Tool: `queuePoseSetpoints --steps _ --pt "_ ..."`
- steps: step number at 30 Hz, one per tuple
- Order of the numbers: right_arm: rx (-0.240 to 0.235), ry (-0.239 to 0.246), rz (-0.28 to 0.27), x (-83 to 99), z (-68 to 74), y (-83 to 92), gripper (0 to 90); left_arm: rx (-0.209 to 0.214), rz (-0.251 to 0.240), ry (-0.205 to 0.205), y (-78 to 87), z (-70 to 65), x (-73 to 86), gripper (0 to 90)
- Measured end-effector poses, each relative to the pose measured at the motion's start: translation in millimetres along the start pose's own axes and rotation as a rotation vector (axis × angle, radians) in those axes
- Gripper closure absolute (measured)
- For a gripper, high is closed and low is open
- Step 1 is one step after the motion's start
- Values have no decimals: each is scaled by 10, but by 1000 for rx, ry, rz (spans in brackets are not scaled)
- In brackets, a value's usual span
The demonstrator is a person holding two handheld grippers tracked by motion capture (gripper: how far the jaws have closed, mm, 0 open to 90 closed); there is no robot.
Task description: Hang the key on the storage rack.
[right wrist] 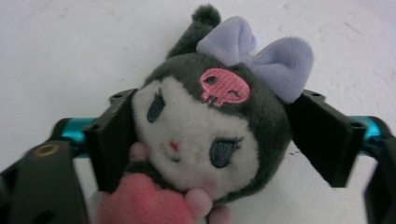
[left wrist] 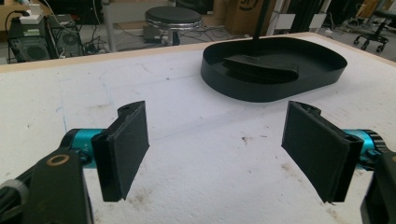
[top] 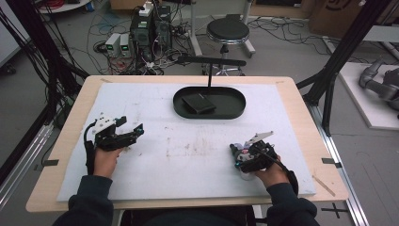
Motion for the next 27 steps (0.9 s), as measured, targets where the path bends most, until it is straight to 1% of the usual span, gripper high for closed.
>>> queuePoseSetpoints --steps 2,3,4,5,6,8,9,10,11,12,13,14,15,17,18,19,20,21,22,23,24,27 --pt "-7 94 2 -27 2 -6 279 2 1 -4 -2 -5 0 241" --pt "-7 165 -4 -45 2 -7 289 2 0 -5 -4 -6 0 241" --pt "7 253 -10 -58 2 0 288 1 0 -6 -4 -8 0 242" --pt "42 327 -24 -67 -7 -4 284 1 -1 -5 -5 -8 0 242" --pt "62 340 -32 -76 -29 -14 255 1 0 -5 -5 -8 0 242" --pt "59 290 -42 -81 -81 -29 211 -2 -2 -8 0 -1 -1 242" --pt "67 239 -63 -72 -98 -17 200 -6 -4 -5 2 1 -2 241" --pt "73 198 -79 -63 -111 -8 190 -12 -8 -1 6 8 -3 242" --pt "87 126 -101 -52 -144 -2 183 -14 -10 0 8 14 -4 241" --pt "92 76 -103 -40 -160 -1 182 -19 -11 1 12 22 -5 242" --pt "98 17 -95 -27 -174 3 182 -21 -12 3 14 26 -5 242" --pt "106 -7 -89 -15 -169 3 183 -21 -11 2 18 33 -5 241" --pt "89 8 -64 -1 -154 -20 182 -22 -11 2 19 35 -4 242" --pt "66 -2 -31 13 -124 -83 181 -23 -12 4 21 35 -4 242" --pt "65 -2 -17 18 -112 -117 180 -22 -11 3 20 35 -4 242" --pt "62 -10 -4 17 -108 -140 190 -21 -10 1 19 34 -3 242" --pt "52 -21 -4 11 -114 -140 234 -21 -8 -1 20 35 -2 241" --pt "49 -12 -8 7 -121 -130 277 -20 -7 -1 19 35 -1 242" --pt "67 -7 -13 3 -124 -116 319 -20 -7 1 18 34 0 242" --pt "82 0 -23 -4 -132 -99 321 -23 -6 5 17 36 3 242" --pt "88 -3 -38 -17 -150 -79 330 -24 -5 4 16 38 4 242" --pt "91 4 -89 -53 -192 -36 340 -24 -5 7 14 46 9 241"
Point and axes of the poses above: each handheld gripper's, and its own axes: y roughly backward along the jaws, x roughly out of its underside, z roughly to its left, the point moved 2 cm from there along -y, roughly forward along the jaws, and after that the axes turned 1 degree about y, right-handed, at the moved point
